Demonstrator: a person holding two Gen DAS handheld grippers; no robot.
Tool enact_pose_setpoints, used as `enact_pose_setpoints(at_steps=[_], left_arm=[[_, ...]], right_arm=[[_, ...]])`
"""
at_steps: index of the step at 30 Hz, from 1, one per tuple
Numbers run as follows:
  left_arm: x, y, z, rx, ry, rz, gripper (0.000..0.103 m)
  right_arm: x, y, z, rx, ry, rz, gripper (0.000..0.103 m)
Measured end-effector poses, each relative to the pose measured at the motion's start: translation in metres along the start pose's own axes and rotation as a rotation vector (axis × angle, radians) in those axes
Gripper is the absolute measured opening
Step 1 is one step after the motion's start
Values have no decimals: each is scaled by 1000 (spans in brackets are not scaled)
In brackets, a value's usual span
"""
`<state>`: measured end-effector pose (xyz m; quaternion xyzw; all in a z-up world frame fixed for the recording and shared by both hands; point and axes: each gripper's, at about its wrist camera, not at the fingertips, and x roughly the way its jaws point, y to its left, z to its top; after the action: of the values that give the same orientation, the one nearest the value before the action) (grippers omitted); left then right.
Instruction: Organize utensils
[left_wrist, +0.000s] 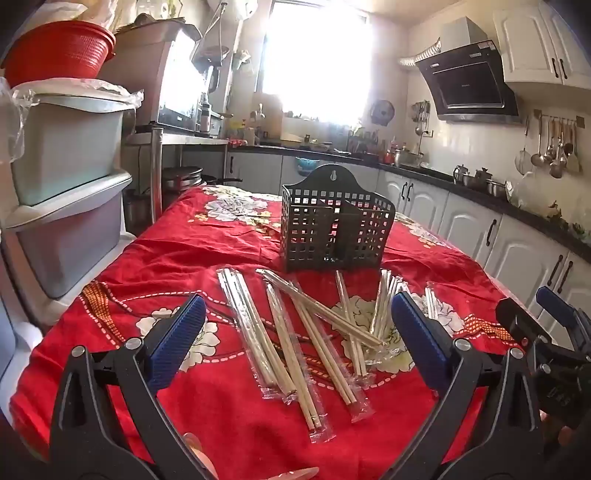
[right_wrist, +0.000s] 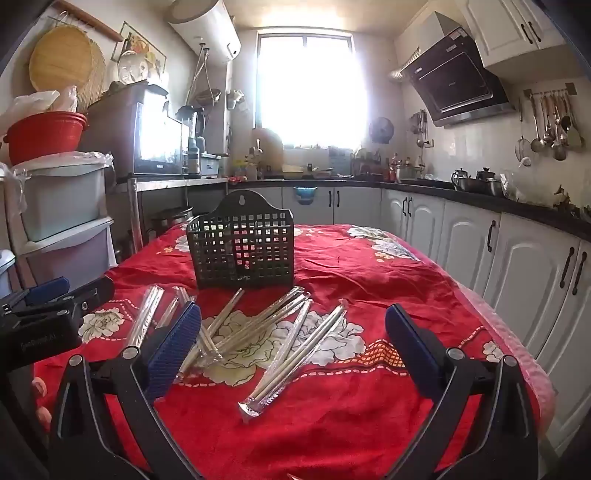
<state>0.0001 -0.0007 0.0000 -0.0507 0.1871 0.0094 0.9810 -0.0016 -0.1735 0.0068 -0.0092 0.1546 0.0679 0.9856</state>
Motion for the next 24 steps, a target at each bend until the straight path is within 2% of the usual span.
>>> enact_pose_setpoints(at_steps=[24], left_arm=[[-10, -5, 7, -11, -25, -16, 93]], right_arm=[[-7, 0, 3, 2, -28, 2, 97]])
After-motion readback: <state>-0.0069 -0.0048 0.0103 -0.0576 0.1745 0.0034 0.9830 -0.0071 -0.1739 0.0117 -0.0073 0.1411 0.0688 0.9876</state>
